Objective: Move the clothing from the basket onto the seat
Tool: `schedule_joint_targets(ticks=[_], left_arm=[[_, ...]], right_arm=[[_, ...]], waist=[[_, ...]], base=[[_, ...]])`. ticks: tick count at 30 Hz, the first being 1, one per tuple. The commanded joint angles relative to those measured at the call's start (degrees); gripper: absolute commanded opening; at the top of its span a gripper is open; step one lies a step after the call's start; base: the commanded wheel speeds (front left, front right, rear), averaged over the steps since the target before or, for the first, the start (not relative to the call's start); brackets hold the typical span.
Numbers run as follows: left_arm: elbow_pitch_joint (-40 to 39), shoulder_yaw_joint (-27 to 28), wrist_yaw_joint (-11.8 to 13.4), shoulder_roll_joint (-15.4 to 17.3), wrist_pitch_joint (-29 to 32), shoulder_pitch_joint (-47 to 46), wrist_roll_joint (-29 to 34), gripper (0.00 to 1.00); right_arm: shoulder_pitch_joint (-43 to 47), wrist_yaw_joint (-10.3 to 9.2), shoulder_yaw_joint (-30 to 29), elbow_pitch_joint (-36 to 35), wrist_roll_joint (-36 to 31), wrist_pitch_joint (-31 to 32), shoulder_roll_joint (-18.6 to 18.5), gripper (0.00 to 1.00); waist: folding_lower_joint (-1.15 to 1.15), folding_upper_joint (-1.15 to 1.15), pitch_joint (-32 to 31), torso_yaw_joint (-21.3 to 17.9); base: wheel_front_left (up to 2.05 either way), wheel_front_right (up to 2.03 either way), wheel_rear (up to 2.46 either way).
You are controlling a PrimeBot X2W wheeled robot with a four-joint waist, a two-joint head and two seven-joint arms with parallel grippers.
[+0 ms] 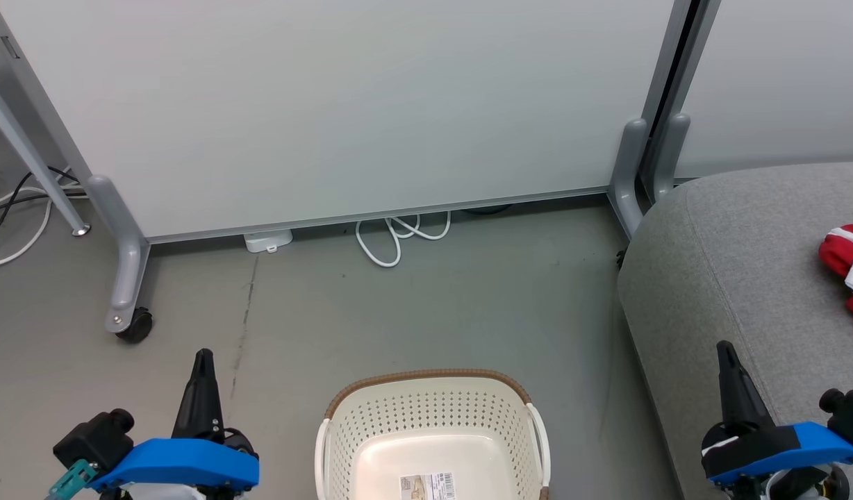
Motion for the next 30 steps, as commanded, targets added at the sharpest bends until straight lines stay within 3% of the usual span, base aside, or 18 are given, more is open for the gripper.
schedule_joint_targets(ticks=[1, 30], left_arm=[[-1.0, 0.7, -0.2, 0.1, 0.6, -1.8, -2.4, 0.00], [-1.3, 3.2, -0.7, 0.1, 6.0, -2.9, -23.6, 0.00]], right_arm=[[-1.1, 0.01, -0.2, -1.1, 2.7, 0.6, -0.1, 0.00], [-1.7, 0.02, -0.9, -2.4, 24.3, 6.2, 0.6, 0.00]], waist=[[0.00, 0.00, 0.0, 0.0], [0.00, 0.00, 0.2, -0.5]], base=[[0.00, 0.00, 0.00], [0.00, 0.00, 0.00]])
